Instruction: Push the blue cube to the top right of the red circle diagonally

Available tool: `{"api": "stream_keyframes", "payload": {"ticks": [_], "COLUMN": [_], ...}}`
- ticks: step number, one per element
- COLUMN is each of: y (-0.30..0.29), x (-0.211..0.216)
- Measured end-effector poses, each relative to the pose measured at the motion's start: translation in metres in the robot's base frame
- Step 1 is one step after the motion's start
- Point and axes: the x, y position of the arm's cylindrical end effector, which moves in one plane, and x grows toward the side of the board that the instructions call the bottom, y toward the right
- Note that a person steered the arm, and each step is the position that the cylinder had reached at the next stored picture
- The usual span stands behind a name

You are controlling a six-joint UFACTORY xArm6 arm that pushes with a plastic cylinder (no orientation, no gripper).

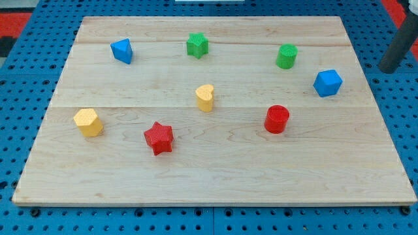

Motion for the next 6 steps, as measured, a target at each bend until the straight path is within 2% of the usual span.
{"api": "stream_keyframes", "payload": {"ticks": [1,2,3,4,5,6], "y": [-0.013,-0.055,-0.052,-0.125,-0.142,-0.126], "x": [-0.006,0.008,0.026,0.034,0.042,0.048]}}
